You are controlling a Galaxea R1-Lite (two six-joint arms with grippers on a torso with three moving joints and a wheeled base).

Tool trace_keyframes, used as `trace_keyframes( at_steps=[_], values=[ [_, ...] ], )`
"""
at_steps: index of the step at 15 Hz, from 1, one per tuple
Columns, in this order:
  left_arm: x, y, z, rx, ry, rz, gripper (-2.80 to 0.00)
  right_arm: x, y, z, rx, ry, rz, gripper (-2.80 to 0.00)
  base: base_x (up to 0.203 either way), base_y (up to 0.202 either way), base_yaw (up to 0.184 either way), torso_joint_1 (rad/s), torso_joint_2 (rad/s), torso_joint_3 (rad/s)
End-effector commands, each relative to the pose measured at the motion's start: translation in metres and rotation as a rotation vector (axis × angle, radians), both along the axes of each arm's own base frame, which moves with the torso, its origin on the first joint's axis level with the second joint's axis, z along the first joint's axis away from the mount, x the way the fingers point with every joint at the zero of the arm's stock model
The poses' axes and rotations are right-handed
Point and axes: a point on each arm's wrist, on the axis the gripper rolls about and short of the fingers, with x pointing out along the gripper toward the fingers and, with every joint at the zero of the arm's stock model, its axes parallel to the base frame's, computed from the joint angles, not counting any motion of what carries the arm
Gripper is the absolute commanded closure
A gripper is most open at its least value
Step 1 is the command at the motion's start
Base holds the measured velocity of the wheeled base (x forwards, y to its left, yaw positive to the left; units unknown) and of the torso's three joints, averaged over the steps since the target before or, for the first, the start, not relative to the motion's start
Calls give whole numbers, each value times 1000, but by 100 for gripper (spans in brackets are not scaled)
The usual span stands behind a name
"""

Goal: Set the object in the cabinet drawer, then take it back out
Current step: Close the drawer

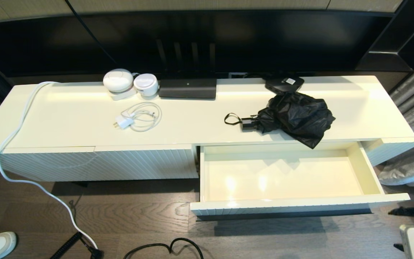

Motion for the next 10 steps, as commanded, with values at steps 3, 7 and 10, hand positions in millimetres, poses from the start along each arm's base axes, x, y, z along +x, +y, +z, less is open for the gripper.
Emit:
trace_keyframes(
  at_steps=[3, 7, 10],
  values=[
    [0, 0, 0, 0, 3, -1, 0, -8, -2, -30, 15, 138, 23, 0, 0, 0, 0, 0, 0, 0],
    [0, 0, 0, 0, 3, 0, 0, 14, 12, -55, 28, 307, 29, 0, 0, 0, 0, 0, 0, 0],
    [0, 0, 0, 0, 3, -1, 0, 40, 27, -72, 50, 360, 50, 0, 0, 0, 0, 0, 0, 0]
  ],
)
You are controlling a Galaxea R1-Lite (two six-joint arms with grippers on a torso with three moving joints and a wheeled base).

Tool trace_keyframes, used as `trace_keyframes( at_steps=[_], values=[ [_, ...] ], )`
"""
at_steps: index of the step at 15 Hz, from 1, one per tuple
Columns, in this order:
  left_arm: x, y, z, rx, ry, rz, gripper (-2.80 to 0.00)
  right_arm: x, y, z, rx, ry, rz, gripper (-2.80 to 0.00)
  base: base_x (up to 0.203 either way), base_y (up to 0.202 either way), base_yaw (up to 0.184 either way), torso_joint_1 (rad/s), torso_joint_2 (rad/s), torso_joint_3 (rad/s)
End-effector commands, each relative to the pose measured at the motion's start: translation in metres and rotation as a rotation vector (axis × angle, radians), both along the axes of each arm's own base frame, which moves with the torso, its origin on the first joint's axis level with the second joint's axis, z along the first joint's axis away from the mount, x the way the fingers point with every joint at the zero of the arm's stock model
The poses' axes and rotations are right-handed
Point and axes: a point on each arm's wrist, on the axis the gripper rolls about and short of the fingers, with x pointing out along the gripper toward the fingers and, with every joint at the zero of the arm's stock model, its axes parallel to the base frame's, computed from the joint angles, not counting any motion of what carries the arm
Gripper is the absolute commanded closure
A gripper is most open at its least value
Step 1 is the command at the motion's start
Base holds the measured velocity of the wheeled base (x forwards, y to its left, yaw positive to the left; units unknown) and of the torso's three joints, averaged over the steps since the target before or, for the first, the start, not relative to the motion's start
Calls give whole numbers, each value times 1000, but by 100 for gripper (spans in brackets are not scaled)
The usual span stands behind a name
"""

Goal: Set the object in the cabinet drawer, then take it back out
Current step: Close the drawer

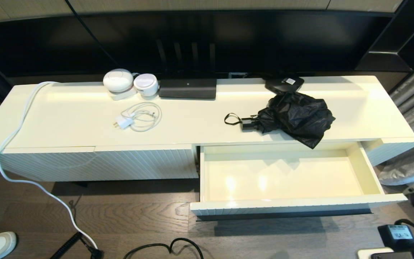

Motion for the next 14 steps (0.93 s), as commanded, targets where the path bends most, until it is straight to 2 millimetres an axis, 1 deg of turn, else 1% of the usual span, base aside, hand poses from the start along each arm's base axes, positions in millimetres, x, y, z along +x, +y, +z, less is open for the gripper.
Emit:
trace_keyframes(
  at_steps=[1, 3, 5, 9, 14],
  values=[
    [0, 0, 0, 0, 3, 0, 0, 18, 10, -19, -34, 87, 11, 0, 0, 0, 0, 0, 0, 0],
    [0, 0, 0, 0, 3, 0, 0, 31, 18, -30, -30, 101, 15, 0, 0, 0, 0, 0, 0, 0],
    [0, 0, 0, 0, 3, 0, 0, 44, 26, -37, -15, 76, 23, 0, 0, 0, 0, 0, 0, 0],
    [0, 0, 0, 0, 3, 0, 0, 54, 39, -45, -4, 30, 58, 0, 0, 0, 0, 0, 0, 0],
    [0, 0, 0, 0, 3, 0, 0, 70, 52, -58, 29, -53, 64, 0, 0, 0, 0, 0, 0, 0]
  ],
)
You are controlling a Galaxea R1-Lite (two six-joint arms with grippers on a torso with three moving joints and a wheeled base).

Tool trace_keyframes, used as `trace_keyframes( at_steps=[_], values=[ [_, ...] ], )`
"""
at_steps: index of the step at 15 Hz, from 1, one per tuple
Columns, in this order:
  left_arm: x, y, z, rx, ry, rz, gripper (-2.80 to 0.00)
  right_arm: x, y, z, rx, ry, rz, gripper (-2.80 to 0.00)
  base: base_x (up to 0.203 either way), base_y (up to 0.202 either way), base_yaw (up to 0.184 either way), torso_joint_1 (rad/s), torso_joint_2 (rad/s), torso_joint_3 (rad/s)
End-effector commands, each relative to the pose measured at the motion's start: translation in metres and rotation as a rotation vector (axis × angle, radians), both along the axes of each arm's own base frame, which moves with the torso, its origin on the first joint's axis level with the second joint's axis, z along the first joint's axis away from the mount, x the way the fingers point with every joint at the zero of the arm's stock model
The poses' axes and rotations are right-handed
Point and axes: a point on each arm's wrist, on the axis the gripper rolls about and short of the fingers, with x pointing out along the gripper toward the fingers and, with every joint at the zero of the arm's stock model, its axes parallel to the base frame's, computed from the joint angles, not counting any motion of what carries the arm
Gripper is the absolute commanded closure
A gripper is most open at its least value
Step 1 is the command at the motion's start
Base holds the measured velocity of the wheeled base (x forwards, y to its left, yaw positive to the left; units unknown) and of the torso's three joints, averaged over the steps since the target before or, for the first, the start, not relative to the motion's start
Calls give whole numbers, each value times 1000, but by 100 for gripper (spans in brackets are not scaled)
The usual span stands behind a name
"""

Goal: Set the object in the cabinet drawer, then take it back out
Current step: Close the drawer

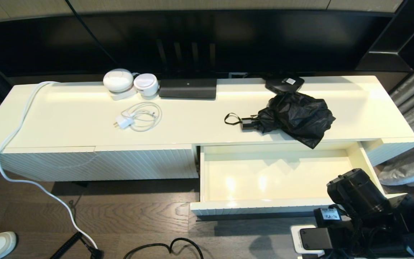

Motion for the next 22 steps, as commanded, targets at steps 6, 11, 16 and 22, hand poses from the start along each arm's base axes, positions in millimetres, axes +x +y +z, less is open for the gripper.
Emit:
trace_keyframes(
  at_steps=[6, 11, 16, 22],
  values=[
    [0, 0, 0, 0, 3, -2, 0, 9, 6, -18, -15, -108, -27, 0, 0, 0, 0, 0, 0, 0],
    [0, 0, 0, 0, 3, 0, 0, 11, 9, -22, -38, -158, -44, 0, 0, 0, 0, 0, 0, 0],
    [0, 0, 0, 0, 3, -2, 0, 22, 15, -26, 7, -255, -57, 0, 0, 0, 0, 0, 0, 0],
    [0, 0, 0, 0, 3, 0, 0, 31, 16, -28, 12, -337, -52, 0, 0, 0, 0, 0, 0, 0]
  ],
)
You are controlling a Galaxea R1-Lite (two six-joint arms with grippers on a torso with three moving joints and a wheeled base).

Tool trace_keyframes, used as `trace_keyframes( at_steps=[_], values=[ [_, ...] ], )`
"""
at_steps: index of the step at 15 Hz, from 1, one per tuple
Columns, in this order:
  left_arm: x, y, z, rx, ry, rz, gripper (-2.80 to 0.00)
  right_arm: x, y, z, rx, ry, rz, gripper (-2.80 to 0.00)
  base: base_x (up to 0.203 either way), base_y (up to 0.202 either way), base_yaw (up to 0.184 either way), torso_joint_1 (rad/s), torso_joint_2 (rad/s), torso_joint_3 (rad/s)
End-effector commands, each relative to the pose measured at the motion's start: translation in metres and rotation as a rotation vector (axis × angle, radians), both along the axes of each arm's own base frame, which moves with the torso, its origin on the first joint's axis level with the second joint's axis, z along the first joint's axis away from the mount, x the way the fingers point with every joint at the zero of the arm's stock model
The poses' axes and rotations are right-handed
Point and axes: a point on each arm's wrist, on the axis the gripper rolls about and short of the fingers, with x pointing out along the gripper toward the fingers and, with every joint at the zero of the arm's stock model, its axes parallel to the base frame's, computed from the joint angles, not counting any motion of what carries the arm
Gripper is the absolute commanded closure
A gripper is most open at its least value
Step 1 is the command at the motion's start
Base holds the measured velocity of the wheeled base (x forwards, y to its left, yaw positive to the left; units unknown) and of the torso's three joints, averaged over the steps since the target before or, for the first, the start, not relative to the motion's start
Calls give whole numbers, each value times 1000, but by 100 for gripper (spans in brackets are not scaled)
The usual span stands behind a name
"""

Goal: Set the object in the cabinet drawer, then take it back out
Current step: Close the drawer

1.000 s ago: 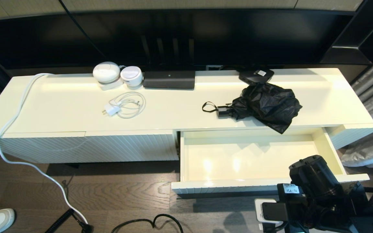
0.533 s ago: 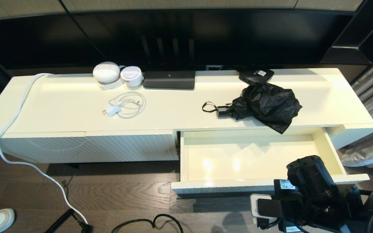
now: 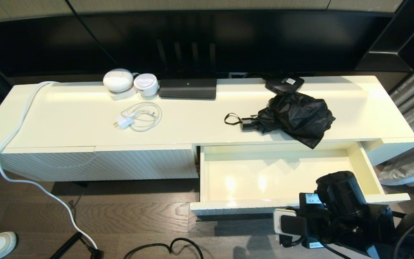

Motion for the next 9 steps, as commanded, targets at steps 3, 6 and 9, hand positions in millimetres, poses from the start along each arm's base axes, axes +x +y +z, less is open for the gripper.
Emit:
trace_keyframes(
  at_steps=[3, 6, 9],
  values=[
    [0, 0, 0, 0, 2, 0, 0, 6, -3, -2, -2, -15, -16, 0, 0, 0, 0, 0, 0, 0],
    [0, 0, 0, 0, 2, 1, 0, 10, -6, -1, -10, -30, -21, 0, 0, 0, 0, 0, 0, 0],
    [0, 0, 0, -1, 2, 1, 0, 15, -7, 1, -25, -74, -8, 0, 0, 0, 0, 0, 0, 0]
  ],
)
